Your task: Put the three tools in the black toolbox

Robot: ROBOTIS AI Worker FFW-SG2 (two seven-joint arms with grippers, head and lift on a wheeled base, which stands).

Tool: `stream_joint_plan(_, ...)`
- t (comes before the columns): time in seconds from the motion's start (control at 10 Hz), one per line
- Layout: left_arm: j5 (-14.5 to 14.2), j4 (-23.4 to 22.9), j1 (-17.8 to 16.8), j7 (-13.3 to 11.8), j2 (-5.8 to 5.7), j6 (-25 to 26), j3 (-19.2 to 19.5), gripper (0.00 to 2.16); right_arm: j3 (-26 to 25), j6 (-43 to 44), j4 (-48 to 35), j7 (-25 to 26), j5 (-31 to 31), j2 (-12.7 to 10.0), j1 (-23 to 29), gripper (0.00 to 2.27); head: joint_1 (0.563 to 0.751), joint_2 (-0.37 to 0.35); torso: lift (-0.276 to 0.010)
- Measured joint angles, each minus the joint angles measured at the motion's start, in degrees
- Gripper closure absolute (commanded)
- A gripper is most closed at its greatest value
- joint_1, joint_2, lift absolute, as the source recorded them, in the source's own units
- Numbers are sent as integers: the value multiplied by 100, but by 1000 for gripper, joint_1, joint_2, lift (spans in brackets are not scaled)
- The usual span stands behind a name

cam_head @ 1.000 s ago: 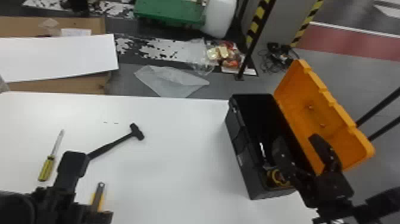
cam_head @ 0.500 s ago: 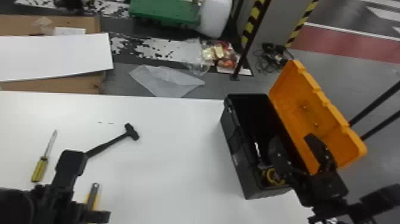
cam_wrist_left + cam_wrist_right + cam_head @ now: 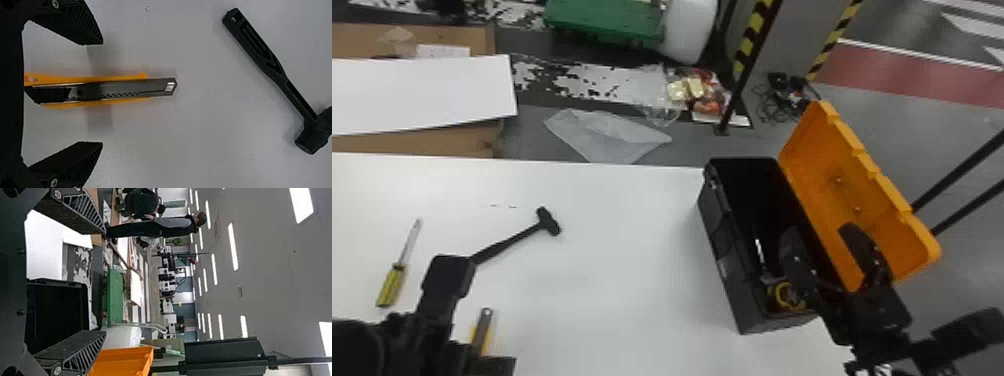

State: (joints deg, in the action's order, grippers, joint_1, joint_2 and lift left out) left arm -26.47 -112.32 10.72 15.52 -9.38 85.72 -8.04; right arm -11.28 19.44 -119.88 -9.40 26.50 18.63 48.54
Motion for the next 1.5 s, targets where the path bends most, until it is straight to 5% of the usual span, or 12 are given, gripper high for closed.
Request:
stream_joint_plan(0.3,-33,76,1,12,-1,-51,4,356,1,23,-14,0,4,0,17,90,695,-262,-55)
stream_joint_plan(0.5,-29,83,22,-11,-3,-94,6,988,-2,72,-26,0,7,0,37,90,695,-262,-55)
stream_joint_plan(1.5,-24,-231,202,51,-17,-60,58,1008,6,169,-54,-35,29,-18,85,90,695,-258,-55)
